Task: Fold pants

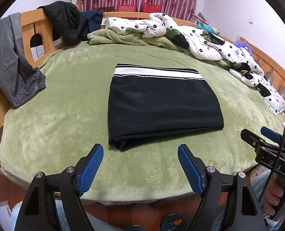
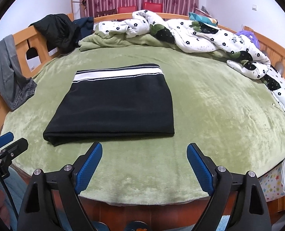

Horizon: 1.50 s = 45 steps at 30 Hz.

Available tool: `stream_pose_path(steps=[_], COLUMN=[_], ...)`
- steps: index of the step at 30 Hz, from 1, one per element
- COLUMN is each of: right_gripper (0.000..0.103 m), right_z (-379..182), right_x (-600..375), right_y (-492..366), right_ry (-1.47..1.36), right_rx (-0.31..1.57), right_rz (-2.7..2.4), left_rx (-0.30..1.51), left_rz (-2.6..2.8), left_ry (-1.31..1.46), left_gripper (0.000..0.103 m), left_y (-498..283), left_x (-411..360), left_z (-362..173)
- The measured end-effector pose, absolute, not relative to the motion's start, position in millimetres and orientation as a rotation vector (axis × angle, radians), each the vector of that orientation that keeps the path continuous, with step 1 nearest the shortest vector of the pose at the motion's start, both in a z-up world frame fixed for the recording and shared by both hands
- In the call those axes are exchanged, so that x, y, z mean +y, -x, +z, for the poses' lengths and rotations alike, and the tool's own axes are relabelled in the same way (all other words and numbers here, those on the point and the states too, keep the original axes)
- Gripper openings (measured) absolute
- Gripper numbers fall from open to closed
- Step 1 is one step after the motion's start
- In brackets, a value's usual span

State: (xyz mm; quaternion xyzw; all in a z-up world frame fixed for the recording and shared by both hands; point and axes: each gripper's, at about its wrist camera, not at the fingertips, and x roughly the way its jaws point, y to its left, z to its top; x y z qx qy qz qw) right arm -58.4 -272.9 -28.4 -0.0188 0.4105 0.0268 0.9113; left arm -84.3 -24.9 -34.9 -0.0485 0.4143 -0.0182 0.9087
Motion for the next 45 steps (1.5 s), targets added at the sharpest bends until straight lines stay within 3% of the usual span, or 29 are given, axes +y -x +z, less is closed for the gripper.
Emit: stream_pose_path(steps=[45], right_gripper=[0.089], right_z=[-29.8], right_x=[-276.8], right_y=[57.2], right_ry=[0.033], right_rx=[0.851], right_rz=[0.052], left_rx=[0.858], left_rz=[-0.036], left_ry=[0.125], left_gripper=[0.078], left_y=[83.5], left_x=[-19.3], left_z=[-36.7])
